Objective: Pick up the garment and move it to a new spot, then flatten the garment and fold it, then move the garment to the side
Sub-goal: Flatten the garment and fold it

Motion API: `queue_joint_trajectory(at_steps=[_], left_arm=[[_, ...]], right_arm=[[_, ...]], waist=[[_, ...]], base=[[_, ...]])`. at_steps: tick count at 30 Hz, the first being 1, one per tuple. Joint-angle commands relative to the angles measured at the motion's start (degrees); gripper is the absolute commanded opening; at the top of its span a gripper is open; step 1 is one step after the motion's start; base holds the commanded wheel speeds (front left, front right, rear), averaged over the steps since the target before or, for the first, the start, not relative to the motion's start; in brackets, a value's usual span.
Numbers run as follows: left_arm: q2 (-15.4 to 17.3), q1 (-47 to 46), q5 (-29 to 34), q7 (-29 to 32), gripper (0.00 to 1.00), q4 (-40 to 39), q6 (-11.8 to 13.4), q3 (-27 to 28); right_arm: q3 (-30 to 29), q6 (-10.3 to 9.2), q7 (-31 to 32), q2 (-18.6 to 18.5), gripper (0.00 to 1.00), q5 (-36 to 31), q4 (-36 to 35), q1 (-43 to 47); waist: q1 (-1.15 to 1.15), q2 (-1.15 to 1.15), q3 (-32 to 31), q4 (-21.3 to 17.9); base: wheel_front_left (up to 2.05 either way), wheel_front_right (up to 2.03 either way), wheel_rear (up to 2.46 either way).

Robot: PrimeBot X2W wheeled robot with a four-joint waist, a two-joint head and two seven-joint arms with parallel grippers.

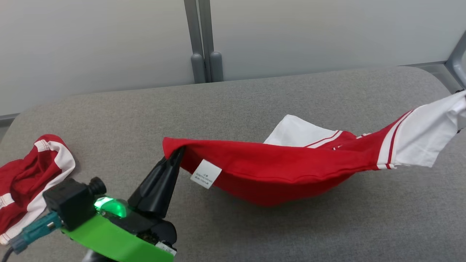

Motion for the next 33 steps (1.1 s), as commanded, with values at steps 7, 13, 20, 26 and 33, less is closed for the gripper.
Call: queue_joint_trajectory(at_steps=[7,13,20,26,33], left_arm=[[2.98,-6.08,-2.01,4.13,0.00,-9.44,3.05,5.87],[4.87,-21.88,-7.51,9.33,0.00,-7.25,3.98,12.06],[7.46,-45.03,-8.69,15.41,0.00,10.42,3.08,12.53],[4.84,-62.34,-3.08,8.97,0.00,32.68,-0.34,10.15],[2.34,-76.35,5.92,-8.85,0.00,54.08,-5.77,7.25]], right_arm=[[-1.73,-0.01,5.31,-0.07,0.00,5.12,-6.07,-9.09],[-0.26,-0.01,9.17,0.06,0.00,3.91,-3.36,-25.25],[6.69,-0.01,10.67,5.88,0.00,-5.04,12.97,-50.69],[6.71,-0.01,1.25,15.78,0.00,-15.48,35.59,-71.06],[5.19,-0.01,-13.09,21.49,0.00,-23.44,56.70,-88.23]], waist=[[0.00,0.00,4.31,-1.14],[0.00,0.00,13.45,-1.54],[0.00,0.00,23.76,-0.99],[0.00,0.00,26.30,-0.53],[0.00,0.00,24.90,-1.41]], base=[[0.00,0.00,0.00],[0.00,0.00,0.00],[0.00,0.00,0.00],[0.00,0.00,0.00],[0.00,0.00,0.00]])
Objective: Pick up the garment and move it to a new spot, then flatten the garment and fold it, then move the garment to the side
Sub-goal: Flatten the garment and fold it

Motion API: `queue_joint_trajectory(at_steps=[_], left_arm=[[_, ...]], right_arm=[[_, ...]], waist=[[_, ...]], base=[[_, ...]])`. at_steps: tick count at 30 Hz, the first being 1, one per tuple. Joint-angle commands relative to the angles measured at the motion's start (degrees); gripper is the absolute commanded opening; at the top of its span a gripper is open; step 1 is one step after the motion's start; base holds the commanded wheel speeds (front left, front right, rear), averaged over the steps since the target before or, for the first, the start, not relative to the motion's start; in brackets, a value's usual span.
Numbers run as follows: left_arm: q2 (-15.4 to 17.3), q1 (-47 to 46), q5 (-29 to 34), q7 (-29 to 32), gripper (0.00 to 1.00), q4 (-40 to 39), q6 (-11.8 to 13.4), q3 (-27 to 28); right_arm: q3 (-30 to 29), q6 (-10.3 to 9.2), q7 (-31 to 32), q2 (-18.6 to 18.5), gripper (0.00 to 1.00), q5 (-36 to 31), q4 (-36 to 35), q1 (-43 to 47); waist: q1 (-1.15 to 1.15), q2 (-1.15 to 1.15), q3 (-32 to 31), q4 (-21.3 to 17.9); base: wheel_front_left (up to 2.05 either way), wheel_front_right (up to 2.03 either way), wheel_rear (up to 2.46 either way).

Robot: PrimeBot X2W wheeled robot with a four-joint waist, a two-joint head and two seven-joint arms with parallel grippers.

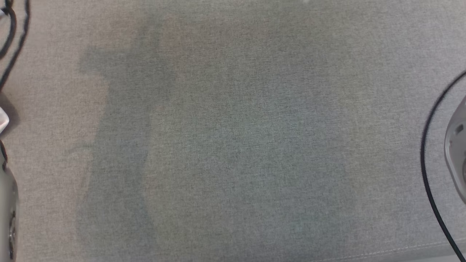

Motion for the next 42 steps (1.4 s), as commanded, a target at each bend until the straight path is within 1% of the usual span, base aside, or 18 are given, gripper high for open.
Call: queue_joint_trajectory(at_steps=[1,3,5,7,10,15,18,19,20,23,26,29,31,35,39,42], left_arm=[[0.37,-0.75,1.73,-2.82,0.00,2.60,-0.94,-1.10],[0.15,-1.36,2.98,-6.98,0.00,6.91,-1.70,-2.26],[-0.39,0.82,2.91,-10.50,0.00,10.40,-2.26,-3.48],[-0.39,4.28,2.30,-13.44,0.00,12.78,-2.63,-5.15],[0.00,12.28,-0.99,-15.61,0.00,12.51,-2.67,-9.84],[1.37,27.57,-7.08,-17.29,0.00,10.10,-2.69,-16.10],[2.01,35.40,-9.24,-17.64,0.00,8.48,-2.70,-18.06],[1.86,37.34,-9.98,-17.72,0.00,7.86,-2.69,-17.45],[1.60,39.85,-10.21,-17.75,0.00,6.61,-2.65,-16.73],[0.48,48.02,-9.53,-17.64,0.00,3.82,-2.64,-14.91],[-0.86,55.37,-8.48,-17.63,0.00,1.25,-2.65,-13.08],[-2.29,63.47,-6.73,-17.64,0.00,-1.21,-2.64,-13.19],[-2.48,67.90,-5.68,-17.64,0.00,-2.70,-2.61,-13.43],[-4.12,76.45,-4.53,-17.64,0.00,-6.90,-1.53,-12.91],[-3.78,82.75,-4.30,-17.24,0.00,-13.67,-0.09,-14.25],[-2.95,84.85,-4.65,-15.78,0.00,-18.48,1.40,-14.38]], right_arm=[[-0.18,-0.01,-1.62,0.37,0.00,-0.22,2.93,-0.52],[0.93,-0.01,-3.53,1.14,0.00,0.53,6.86,-1.61],[2.85,-0.01,-5.28,1.69,0.00,2.64,9.67,0.29],[5.40,-0.01,-6.55,1.89,0.00,5.65,10.81,4.63],[10.17,-0.01,-7.66,1.89,0.00,11.37,8.87,13.91],[16.59,-0.01,-8.52,-2.32,0.00,19.82,2.47,31.95],[19.82,-0.01,-8.96,-6.20,0.00,23.16,-1.15,41.73],[20.98,-0.01,-8.94,-7.80,0.00,23.31,-2.35,44.28],[22.73,-0.01,-9.07,-10.25,0.00,23.02,-3.77,47.49],[24.38,-0.01,-9.59,-14.43,0.00,25.15,-6.26,55.97],[24.85,-0.01,-9.71,-17.67,0.00,26.77,-7.65,63.06],[24.53,-0.01,-9.13,-20.12,0.00,28.87,-9.21,70.34],[23.92,-0.01,-8.75,-21.39,0.00,30.30,-10.74,74.89],[22.92,-0.01,-7.35,-23.48,0.00,32.74,-15.70,83.95],[20.01,-0.01,-6.06,-25.64,0.00,34.44,-22.57,91.40],[16.72,-0.01,-4.90,-26.05,0.00,35.33,-26.64,94.15]], waist=[[-0.02,0.00,-0.56,-0.76],[-0.02,0.00,-0.75,-1.49],[-0.02,0.00,-1.00,-2.16],[-0.02,0.00,-1.48,-2.61],[-0.02,0.00,-2.37,-3.47],[-0.02,0.00,-3.51,-3.66],[-0.02,0.00,-4.65,-3.45],[-0.02,0.00,-5.14,-3.17],[-0.02,0.00,-5.86,-2.80],[-0.02,0.00,-8.50,-1.99],[-0.02,0.00,-11.38,-1.50],[-0.02,0.00,-14.00,-0.99],[-0.02,0.00,-15.12,-0.71],[-0.02,0.00,-16.32,-0.26],[-0.02,0.00,-16.06,0.07],[-0.02,0.00,-15.82,0.26]], base=[[0.00,0.00,0.00],[0.00,0.00,0.00],[0.00,0.00,0.00],[0.00,0.00,0.00],[0.00,0.00,0.00],[0.00,0.00,0.00],[0.00,0.00,0.00],[0.00,0.00,0.00],[0.00,0.00,0.00],[0.00,0.00,0.00],[0.00,0.00,0.00],[0.00,0.00,0.00],[0.00,0.00,0.00],[0.00,0.00,0.00],[0.00,0.00,0.00],[0.00,0.00,0.00]])
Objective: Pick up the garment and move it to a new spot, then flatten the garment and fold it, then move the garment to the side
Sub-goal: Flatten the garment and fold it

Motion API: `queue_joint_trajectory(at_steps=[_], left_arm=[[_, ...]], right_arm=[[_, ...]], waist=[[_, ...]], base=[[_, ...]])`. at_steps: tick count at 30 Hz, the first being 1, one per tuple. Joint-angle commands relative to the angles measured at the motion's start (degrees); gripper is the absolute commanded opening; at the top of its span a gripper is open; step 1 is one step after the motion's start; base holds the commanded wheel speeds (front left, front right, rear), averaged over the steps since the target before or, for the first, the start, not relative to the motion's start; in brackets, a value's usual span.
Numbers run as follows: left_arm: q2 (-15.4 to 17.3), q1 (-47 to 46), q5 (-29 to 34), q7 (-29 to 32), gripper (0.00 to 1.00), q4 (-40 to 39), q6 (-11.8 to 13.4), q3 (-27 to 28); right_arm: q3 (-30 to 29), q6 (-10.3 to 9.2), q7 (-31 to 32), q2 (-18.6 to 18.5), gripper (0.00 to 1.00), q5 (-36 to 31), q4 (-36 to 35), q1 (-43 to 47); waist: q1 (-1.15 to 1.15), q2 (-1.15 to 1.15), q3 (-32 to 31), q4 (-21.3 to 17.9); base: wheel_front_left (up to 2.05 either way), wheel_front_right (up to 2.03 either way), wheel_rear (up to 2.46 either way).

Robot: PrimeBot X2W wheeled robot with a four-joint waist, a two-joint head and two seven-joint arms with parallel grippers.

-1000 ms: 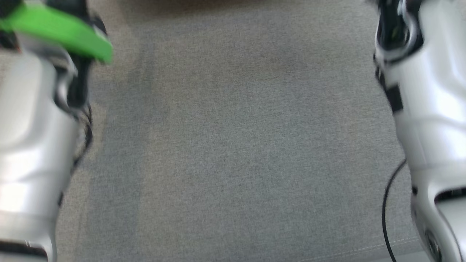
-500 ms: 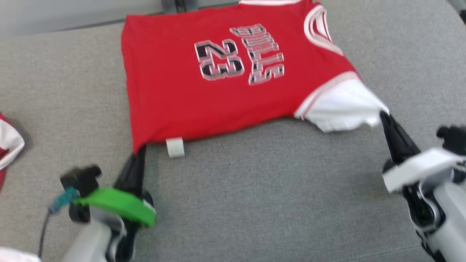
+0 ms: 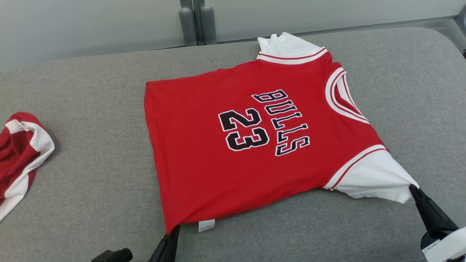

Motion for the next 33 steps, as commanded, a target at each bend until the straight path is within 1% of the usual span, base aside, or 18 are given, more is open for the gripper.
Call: queue_joint_trajectory(at_steps=[1,4,6,10,13,16,21,26,28,29,33], left_arm=[[0.71,0.30,-0.50,0.82,0.00,-1.99,0.50,0.30],[2.02,-1.98,-0.32,3.19,0.00,-4.75,1.33,0.72],[2.15,-3.86,-1.23,5.11,0.00,-6.18,1.52,1.06],[3.14,-7.94,-2.26,9.47,0.00,-7.40,1.78,1.20],[3.44,-11.08,-2.40,11.93,0.00,-7.37,2.24,1.24],[3.48,-13.99,-3.05,13.68,0.00,-6.84,2.32,1.47],[4.02,-18.12,-3.01,16.79,0.00,-4.52,3.18,1.49],[3.96,-21.45,-3.08,18.90,0.00,-3.04,3.48,1.25],[4.37,-22.98,-2.80,19.64,0.00,-2.76,3.62,1.40],[4.69,-24.54,-2.14,20.29,0.00,-2.57,3.33,1.27],[4.56,-27.01,-1.80,20.85,0.00,-2.32,2.95,0.98]], right_arm=[[-1.43,-0.01,0.86,0.06,0.00,0.46,-1.51,0.52],[-2.62,-0.01,3.92,1.07,0.00,0.14,-3.40,-1.87],[-3.60,-0.01,6.69,2.54,0.00,1.90,-3.90,-4.31],[-5.39,-0.01,13.20,5.05,0.00,2.76,-1.47,-9.49],[-6.87,-0.01,17.07,6.75,0.00,0.66,1.18,-13.80],[-8.55,-0.01,19.41,8.57,0.00,-0.90,3.21,-17.87],[-10.66,-0.01,22.72,11.36,0.00,-3.91,6.57,-25.01],[-10.72,-0.01,25.38,12.79,0.00,-8.62,9.82,-32.15],[-11.49,-0.01,26.01,12.76,0.00,-10.54,11.53,-35.15],[-11.88,-0.01,26.58,12.72,0.00,-12.83,13.58,-37.97],[-10.56,-0.01,27.25,12.50,0.00,-16.86,16.79,-42.61]], waist=[[0.00,0.00,0.18,0.20],[0.00,0.00,0.35,0.33],[0.00,0.00,0.62,0.51],[0.00,0.00,1.53,1.13],[0.00,0.00,2.60,1.75],[0.00,0.00,4.00,2.22],[0.00,0.00,6.63,2.64],[0.00,0.00,9.86,3.17],[0.00,0.00,11.28,3.54],[0.00,0.00,12.50,3.99],[0.00,0.00,14.46,4.95]], base=[[0.00,0.00,0.00],[0.00,0.00,0.00],[0.00,0.00,0.00],[0.00,0.00,0.00],[0.00,0.00,0.00],[0.00,0.00,0.00],[0.00,0.00,0.00],[0.00,0.00,0.00],[0.00,0.00,0.00],[0.00,0.00,0.00],[0.00,0.00,0.00]])
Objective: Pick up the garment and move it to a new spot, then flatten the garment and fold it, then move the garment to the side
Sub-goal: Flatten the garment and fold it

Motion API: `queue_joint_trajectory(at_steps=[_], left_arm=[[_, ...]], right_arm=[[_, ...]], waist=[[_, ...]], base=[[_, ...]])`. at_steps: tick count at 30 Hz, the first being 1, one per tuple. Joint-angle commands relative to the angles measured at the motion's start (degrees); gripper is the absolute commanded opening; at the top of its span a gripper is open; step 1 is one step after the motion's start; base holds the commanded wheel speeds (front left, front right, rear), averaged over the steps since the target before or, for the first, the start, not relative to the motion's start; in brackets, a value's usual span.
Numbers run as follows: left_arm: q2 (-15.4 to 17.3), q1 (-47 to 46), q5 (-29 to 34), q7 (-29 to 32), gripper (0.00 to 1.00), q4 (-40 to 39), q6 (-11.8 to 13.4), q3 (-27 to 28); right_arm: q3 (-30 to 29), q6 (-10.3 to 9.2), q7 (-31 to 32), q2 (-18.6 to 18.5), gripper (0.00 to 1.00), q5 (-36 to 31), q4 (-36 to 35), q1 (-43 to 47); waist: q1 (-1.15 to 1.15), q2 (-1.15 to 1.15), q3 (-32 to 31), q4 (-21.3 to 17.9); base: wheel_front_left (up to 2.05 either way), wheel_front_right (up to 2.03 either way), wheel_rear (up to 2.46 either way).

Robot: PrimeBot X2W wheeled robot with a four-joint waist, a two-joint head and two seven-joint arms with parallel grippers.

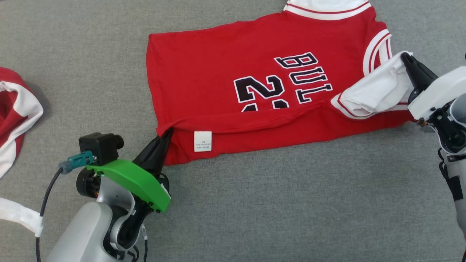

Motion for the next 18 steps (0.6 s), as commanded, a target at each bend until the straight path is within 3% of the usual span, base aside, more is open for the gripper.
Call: queue_joint_trajectory(at_steps=[1,3,4,5,6,13,18], left_arm=[[-0.05,-1.44,0.13,0.32,0.00,0.19,-0.20,-0.01],[-0.36,-2.56,0.21,0.73,0.22,0.56,-0.32,-0.28],[-0.65,-2.95,-0.03,0.76,0.44,0.90,-0.24,-0.23],[-0.78,-3.15,-0.24,0.87,1.00,1.26,-0.07,-0.19],[-0.81,-3.40,-0.24,0.90,1.00,1.61,0.03,-0.25],[0.06,0.05,0.39,-2.09,1.00,2.05,2.31,1.59],[-0.55,6.28,-1.15,-3.71,1.00,-1.82,3.83,2.03]], right_arm=[[0.35,0.01,-0.17,0.13,0.00,-1.06,1.22,-1.46],[0.69,0.01,-1.04,0.04,0.00,-2.77,2.75,-2.92],[0.93,0.01,-1.95,-0.25,0.10,-4.14,3.30,-3.53],[1.52,0.01,-2.74,-0.38,0.61,-5.15,3.64,-3.81],[1.97,0.00,-3.15,-0.22,1.00,-5.51,4.39,-3.74],[3.46,0.00,-10.65,-3.91,1.00,-9.72,2.35,-0.25],[5.34,-0.02,-10.93,-8.73,1.00,-12.63,-2.83,7.50]], waist=[[0.00,0.00,2.20,1.48],[0.00,0.00,2.76,1.96],[0.00,0.00,3.00,2.17],[0.00,0.00,3.10,2.25],[0.00,0.00,3.16,2.28],[0.00,0.00,1.35,1.30],[0.00,0.00,-0.16,0.46]], base=[[0.00,0.00,0.00],[0.00,0.00,0.00],[0.00,0.00,0.00],[0.00,0.00,0.00],[0.00,0.00,0.00],[0.00,0.00,0.00],[0.00,0.00,0.00]])
